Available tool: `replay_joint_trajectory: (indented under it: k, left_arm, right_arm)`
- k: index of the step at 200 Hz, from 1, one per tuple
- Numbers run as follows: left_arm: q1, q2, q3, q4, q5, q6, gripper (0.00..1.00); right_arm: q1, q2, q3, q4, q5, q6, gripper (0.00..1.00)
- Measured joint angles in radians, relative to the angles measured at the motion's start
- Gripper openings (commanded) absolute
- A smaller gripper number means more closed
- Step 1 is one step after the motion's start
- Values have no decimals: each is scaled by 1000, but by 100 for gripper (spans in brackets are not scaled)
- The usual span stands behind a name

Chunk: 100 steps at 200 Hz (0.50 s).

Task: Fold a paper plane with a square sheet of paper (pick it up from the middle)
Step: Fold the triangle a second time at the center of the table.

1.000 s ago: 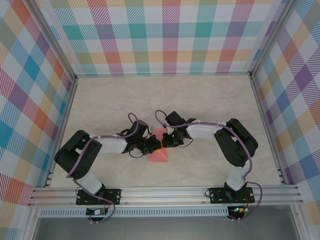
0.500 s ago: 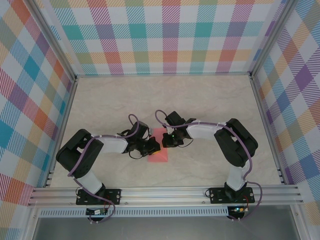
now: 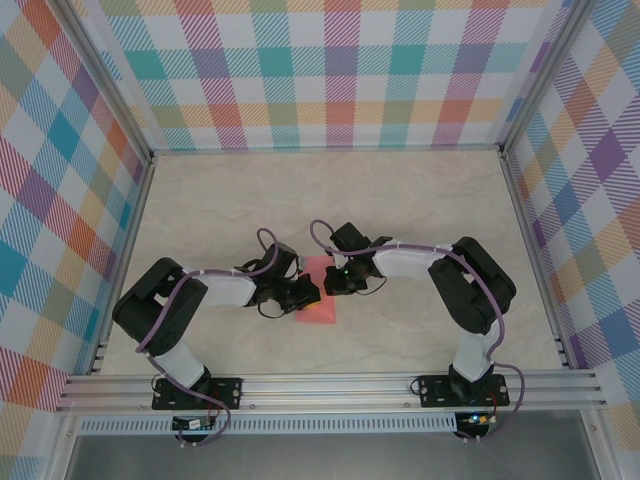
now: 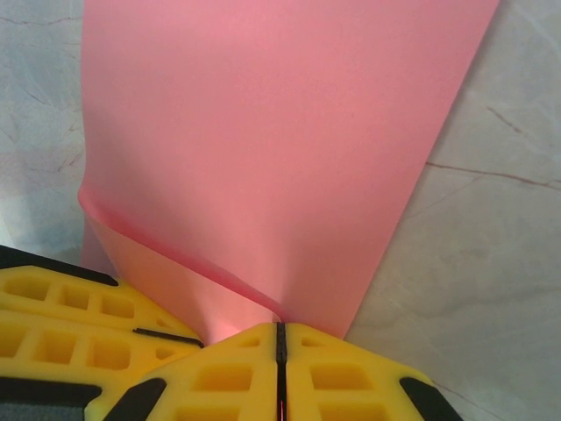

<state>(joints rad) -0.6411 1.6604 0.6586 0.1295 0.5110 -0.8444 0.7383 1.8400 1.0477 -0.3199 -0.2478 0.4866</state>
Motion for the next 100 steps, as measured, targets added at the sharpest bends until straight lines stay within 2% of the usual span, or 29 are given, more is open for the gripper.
replay_joint_trajectory:
  k: [63,100]
  left_arm:
    - [0,5,1,-1,0,3,5]
    - [0,5,3,-8,-3,3,5]
  right_arm:
    - [-1,-13,15,-51,10,23,25]
    - [-6,-108,20,-95,31,40,23]
